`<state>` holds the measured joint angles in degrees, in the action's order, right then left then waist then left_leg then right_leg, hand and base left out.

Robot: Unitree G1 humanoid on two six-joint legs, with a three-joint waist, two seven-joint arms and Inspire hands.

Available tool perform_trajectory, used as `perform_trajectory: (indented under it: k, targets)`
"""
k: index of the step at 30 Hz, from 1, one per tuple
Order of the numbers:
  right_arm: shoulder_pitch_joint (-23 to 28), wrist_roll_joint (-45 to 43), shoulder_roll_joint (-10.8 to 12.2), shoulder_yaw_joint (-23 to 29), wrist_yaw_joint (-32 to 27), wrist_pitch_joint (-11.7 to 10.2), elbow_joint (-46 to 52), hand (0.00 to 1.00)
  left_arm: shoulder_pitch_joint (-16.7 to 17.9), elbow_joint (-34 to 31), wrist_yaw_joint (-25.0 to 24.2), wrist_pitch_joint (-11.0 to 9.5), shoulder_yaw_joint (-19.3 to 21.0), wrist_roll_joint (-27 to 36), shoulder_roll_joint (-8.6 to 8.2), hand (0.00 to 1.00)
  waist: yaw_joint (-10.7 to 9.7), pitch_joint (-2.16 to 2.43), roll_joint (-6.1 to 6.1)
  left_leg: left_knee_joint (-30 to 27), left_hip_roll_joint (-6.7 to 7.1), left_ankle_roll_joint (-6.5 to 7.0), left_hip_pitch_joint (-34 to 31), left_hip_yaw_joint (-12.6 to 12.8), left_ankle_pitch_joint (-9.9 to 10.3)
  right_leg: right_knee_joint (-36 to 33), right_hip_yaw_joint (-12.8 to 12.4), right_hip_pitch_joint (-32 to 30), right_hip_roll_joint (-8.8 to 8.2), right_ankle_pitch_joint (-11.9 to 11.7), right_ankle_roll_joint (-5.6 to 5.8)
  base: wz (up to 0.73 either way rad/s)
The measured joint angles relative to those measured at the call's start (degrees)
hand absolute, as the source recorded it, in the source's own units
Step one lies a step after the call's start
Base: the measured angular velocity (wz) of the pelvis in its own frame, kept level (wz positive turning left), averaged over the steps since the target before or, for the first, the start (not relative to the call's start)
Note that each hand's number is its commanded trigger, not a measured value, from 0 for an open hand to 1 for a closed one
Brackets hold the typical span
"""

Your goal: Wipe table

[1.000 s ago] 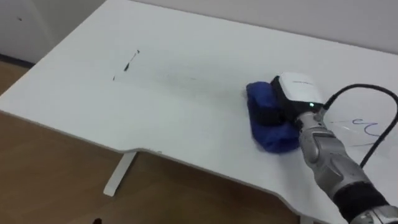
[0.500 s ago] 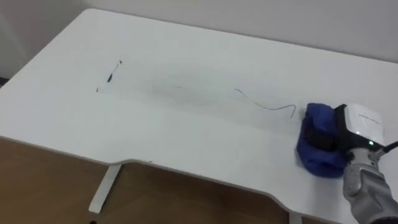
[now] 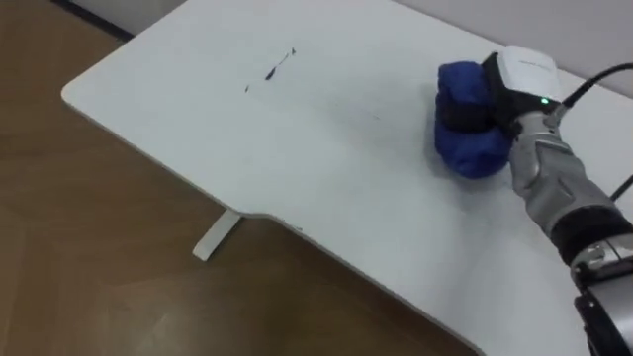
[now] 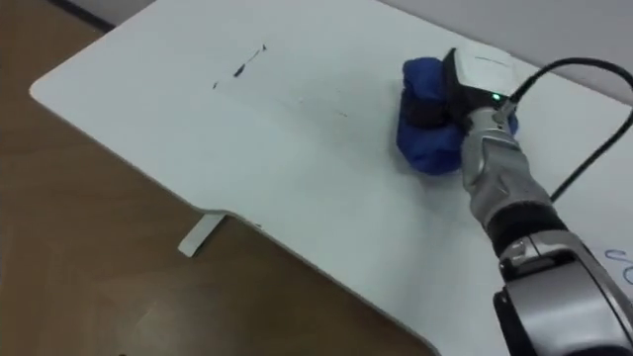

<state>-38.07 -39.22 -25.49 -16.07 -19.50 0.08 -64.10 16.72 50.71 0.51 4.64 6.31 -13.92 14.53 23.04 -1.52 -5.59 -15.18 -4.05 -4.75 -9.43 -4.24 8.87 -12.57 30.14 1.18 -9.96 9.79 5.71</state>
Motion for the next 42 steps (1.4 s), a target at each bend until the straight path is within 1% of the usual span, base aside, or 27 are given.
perform_trajectory:
  k: [1,2,4,5,7,9,10,12,14,16,19,21,24,26,27,28,29,30,32,34,35,36,37,38,39,41,42]
  targets:
    - [0.39,1.09,-0.93,0.24,-0.11,-0.58,-0.16,1.0,0.25,0.1,-0.05,-0.02,0.01,0.4,0.52,0.0,-1.18,0.01,0.02,0.0,-0.02,0.01,0.12,0.0,-0.01,-0.03,-0.05,0.05,0.01,0.0,0.0,0.0]
    - [1.26,1.33,-2.75,0.23,-0.1,-0.71,-0.23,1.0,-0.12,0.53,-0.04,-0.06,0.37,0.89,0.6,0.0,-2.03,0.01,0.02,0.03,-0.02,0.01,0.13,-0.21,-0.01,-0.04,0.16,0.06,0.02,0.0,0.0,0.0]
    - [2.81,2.03,-5.27,0.48,-0.13,-0.69,-0.21,1.0,-1.47,1.35,0.01,-0.86,0.35,0.92,0.6,0.0,-2.47,0.01,0.02,0.62,-0.05,0.01,0.54,-0.22,-0.01,-0.04,0.03,0.08,0.03,0.0,0.0,-0.06]
    - [3.49,2.48,-6.15,0.47,-0.11,-0.4,-0.22,1.0,-2.29,2.39,0.01,-1.65,0.3,0.92,0.6,0.0,-2.64,0.0,-0.01,0.95,-0.08,0.01,1.01,-0.17,-0.01,-0.03,-0.16,0.15,0.01,0.0,0.0,-0.19]
    - [3.71,2.79,-6.55,0.47,-0.09,0.26,-0.23,1.0,-3.04,2.67,0.03,-2.08,0.34,0.91,0.6,0.0,-3.34,-0.11,-0.21,1.03,-0.18,0.01,1.19,-0.16,-0.01,-0.01,-0.24,0.3,0.03,0.0,-0.01,-0.21]
    - [3.68,2.99,-6.61,0.41,-0.09,0.67,-0.18,1.0,-3.67,2.65,-0.03,-2.33,-0.39,0.94,0.58,0.0,-3.66,-0.14,-0.26,1.07,-0.3,0.01,1.23,0.52,-0.01,-0.01,-0.59,0.08,0.04,-0.01,-0.02,-0.18]
    - [3.12,3.03,-6.51,-0.34,-0.09,0.91,-0.11,1.0,-3.92,2.48,-0.16,-2.32,-0.93,0.95,0.59,0.0,-3.29,-0.14,-0.26,1.08,-0.36,0.01,1.33,0.88,-0.01,-0.01,-1.52,-0.31,0.04,-0.01,-0.02,-0.33]
    - [1.47,3.44,-6.03,-1.8,0.38,1.41,-0.11,1.0,-4.28,2.33,-0.71,-2.3,-0.94,0.93,0.58,0.0,-1.89,-0.19,-0.37,1.27,-0.5,0.01,1.69,1.02,-0.01,0.05,-2.38,-1.23,0.04,-0.01,-0.02,-0.42]
    - [-1.66,4.57,-4.58,-3.58,0.95,2.16,-0.07,1.0,-4.31,2.34,-1.06,-2.16,-0.96,0.96,0.42,0.0,-0.46,-0.19,-0.34,1.69,-0.74,0.01,2.04,2.48,-0.01,0.05,-2.98,-1.71,0.03,-0.01,-0.01,-0.34]
    - [-3.66,4.66,-3.41,-3.58,0.93,2.48,0.02,1.0,-4.24,2.4,-1.15,-2.07,-0.97,1.26,0.15,0.0,-0.2,-0.24,-0.27,1.69,-0.76,0.01,1.86,2.73,-0.01,0.04,-3.11,-2.28,0.04,-0.01,-0.01,-0.03]
    - [-4.07,5.21,-3.37,-3.57,0.93,2.43,0.15,1.0,-3.55,2.09,-1.16,-1.98,-0.99,2.68,0.08,0.0,0.18,-0.27,-0.25,1.71,-0.71,0.0,1.66,3.26,0.0,0.05,-3.02,-2.08,-0.03,-0.01,-0.02,0.15]
    - [-3.47,5.33,-3.39,-3.5,0.88,2.27,-0.06,1.0,-2.54,2.01,-1.16,-1.98,-0.98,3.36,0.36,0.0,-0.09,-0.36,-0.12,1.7,-0.6,0.0,1.65,2.93,0.0,0.07,-2.76,-1.82,-0.09,-0.01,-0.01,0.16]
    - [3.17,6.01,-3.66,0.05,-0.71,0.76,-0.13,1.0,-0.55,1.46,-0.84,-2.05,-0.75,3.12,0.55,0.0,-1.66,-0.34,0.1,1.65,-0.3,0.0,2.03,2.63,0.0,0.31,-2.71,-0.54,-0.2,-0.01,0.0,0.24]
    - [10.69,7.61,-3.56,6.4,-4.34,-2.11,2.36,1.0,1.21,0.94,-0.77,-2.2,0.12,3.08,0.55,0.0,-4.04,-0.27,0.44,1.51,-0.03,0.01,2.49,2.74,0.0,1.05,-2.51,0.59,-0.23,-0.08,0.13,0.12]
    - [12.42,7.78,-3.45,8.13,-4.9,-2.78,2.74,1.0,1.53,0.92,-0.74,-2.2,0.43,3.0,0.56,0.0,-4.82,-0.24,0.58,1.52,0.0,0.01,2.74,2.75,0.0,1.1,-2.41,0.99,-0.23,-0.08,0.14,0.08]
    - [16.04,7.75,-3.32,11.44,-5.16,-3.45,4.45,1.0,1.84,0.77,-0.65,-2.2,0.66,3.08,0.55,0.0,-6.52,0.47,0.79,1.52,0.02,0.01,2.87,2.77,0.0,0.93,-2.32,1.27,-0.29,-0.06,0.17,0.07]
    - [19.33,7.74,-3.31,13.92,-5.63,-4.0,5.52,1.0,2.18,0.75,-0.68,-2.2,0.65,3.07,0.54,0.0,-7.78,0.71,1.16,1.56,0.03,0.02,3.75,3.17,0.0,0.91,-2.38,2.05,-0.36,-0.04,0.23,0.0]
    - [21.08,7.41,-3.31,15.11,-5.67,-4.09,6.16,1.0,2.6,0.69,-0.68,-2.21,0.77,2.94,0.54,0.0,-8.31,0.88,1.41,1.57,0.02,0.02,4.23,3.48,0.01,0.96,-2.47,2.43,-0.4,-0.01,0.27,-0.09]
    - [26.31,6.93,-3.31,19.06,-6.05,-4.56,6.4,1.0,2.92,-0.87,-0.66,-2.29,2.22,1.63,0.54,0.0,-10.9,1.65,1.95,1.59,-0.06,0.11,6.2,4.34,0.1,0.92,-2.46,4.24,-0.49,0.17,0.56,-0.1]
    - [28.72,7.11,-3.28,20.87,-6.08,-4.52,6.6,1.0,2.94,-3.14,-0.39,-2.48,2.86,1.73,0.52,0.0,-12.06,1.79,2.17,1.76,-0.3,0.13,7.48,5.33,0.15,0.98,-2.44,5.31,-0.51,0.38,0.87,-0.13]
    - [29.75,6.95,-3.27,21.87,-6.04,-4.34,7.04,1.0,2.84,-4.57,-0.07,-2.73,2.78,1.7,0.41,0.0,-13.07,1.78,2.43,1.8,-0.32,0.13,8.25,5.33,0.18,0.92,-2.45,6.03,-0.51,0.43,0.89,-0.1]
    - [30.46,6.89,-3.26,21.99,-6.02,-4.01,7.62,1.0,2.74,-5.09,0.0,-3.09,2.7,1.77,0.37,0.0,-13.42,1.84,2.48,1.77,-0.32,0.14,8.55,5.45,0.19,0.87,-2.62,6.25,-0.52,0.44,0.87,-0.19]
    - [31.57,6.91,-3.15,21.83,-6.03,-3.15,8.82,1.0,2.68,-6.02,0.26,-3.69,2.41,1.99,0.2,0.0,-13.48,1.69,2.41,1.79,-0.41,0.16,9.24,6.02,0.22,0.79,-3.5,6.37,-0.53,0.49,0.79,-0.36]
    - [31.46,6.91,-2.53,21.61,-6.06,-1.94,9.38,1.0,2.37,-6.04,0.66,-3.81,1.94,2.03,-0.09,0.0,-13.3,1.46,2.41,2.23,-0.42,0.22,9.97,6.19,0.25,0.59,-4.82,6.36,-0.49,0.44,0.71,-0.46]
    - [31.3,6.9,-2.08,21.43,-6.05,-0.97,9.94,1.0,2.3,-6.01,0.81,-3.68,1.67,1.95,-0.19,0.0,-13.09,1.56,2.68,2.5,-0.43,0.25,10.28,6.6,0.23,0.47,-5.53,6.28,-0.49,0.4,0.67,-0.52]
    - [30.14,5.23,-0.52,18.12,-5.12,2.87,13.94,1.0,1.91,-6.0,1.09,-3.23,1.39,1.95,-1.21,0.0,-11.33,1.55,2.43,2.52,-0.85,0.21,10.78,8.93,0.31,-0.46,-8.12,4.73,-0.44,0.38,0.67,-0.54]
    - [29.57,4.82,0.19,16.85,-4.62,4.17,15.86,1.0,1.94,-5.97,1.18,-3.08,1.29,1.92,-1.39,0.0,-10.94,1.5,2.7,2.52,-0.87,0.2,10.72,9.0,0.32,-0.62,-8.47,4.32,-0.37,0.28,0.63,-0.52]
